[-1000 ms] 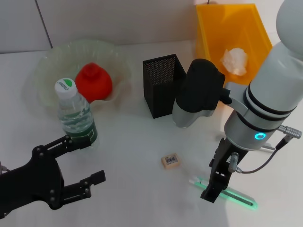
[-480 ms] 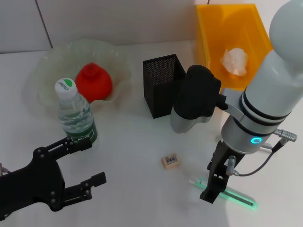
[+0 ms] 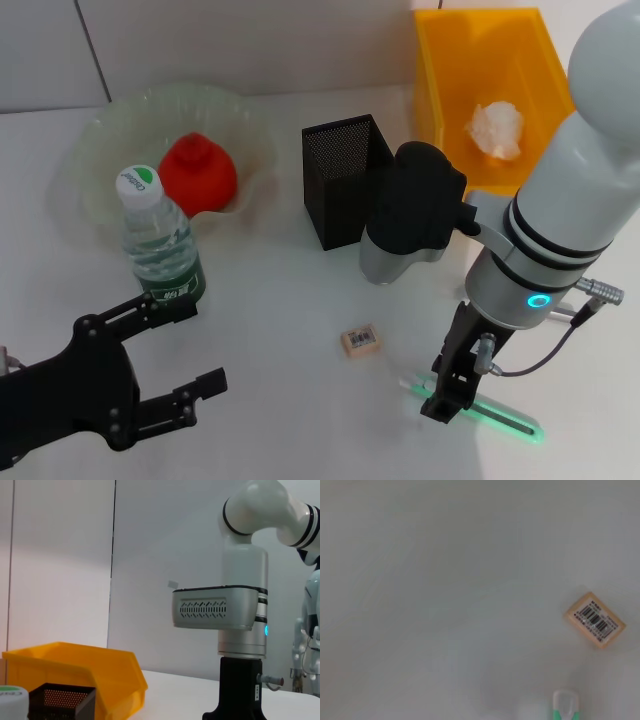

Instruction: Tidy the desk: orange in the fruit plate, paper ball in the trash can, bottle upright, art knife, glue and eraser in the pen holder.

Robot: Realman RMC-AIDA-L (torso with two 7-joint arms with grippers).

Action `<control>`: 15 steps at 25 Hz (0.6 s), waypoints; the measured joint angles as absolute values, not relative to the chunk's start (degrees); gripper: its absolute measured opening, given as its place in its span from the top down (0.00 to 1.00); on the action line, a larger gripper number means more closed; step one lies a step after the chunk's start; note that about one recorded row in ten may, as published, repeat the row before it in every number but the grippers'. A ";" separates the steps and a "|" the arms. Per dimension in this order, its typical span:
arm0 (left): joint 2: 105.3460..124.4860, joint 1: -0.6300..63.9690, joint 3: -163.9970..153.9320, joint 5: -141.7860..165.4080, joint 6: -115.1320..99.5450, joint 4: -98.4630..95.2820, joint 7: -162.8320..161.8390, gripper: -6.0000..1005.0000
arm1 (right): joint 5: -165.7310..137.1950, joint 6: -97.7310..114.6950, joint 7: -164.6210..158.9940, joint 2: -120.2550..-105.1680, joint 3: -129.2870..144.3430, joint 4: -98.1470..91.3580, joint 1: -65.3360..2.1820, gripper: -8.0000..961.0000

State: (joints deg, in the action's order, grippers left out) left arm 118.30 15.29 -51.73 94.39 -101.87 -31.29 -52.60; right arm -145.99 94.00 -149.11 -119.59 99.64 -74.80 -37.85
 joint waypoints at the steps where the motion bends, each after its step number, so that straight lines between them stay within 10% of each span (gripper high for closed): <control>1: 118.30 15.29 -51.73 94.39 -101.87 -31.29 -52.60 0.22 | -145.99 94.00 -149.11 -119.59 99.64 -74.80 -37.85 0.47; 15: 118.30 15.38 -52.12 94.40 -101.87 -31.20 -52.61 0.22 | -146.09 92.87 -149.89 -119.70 100.20 -74.35 -37.77 0.47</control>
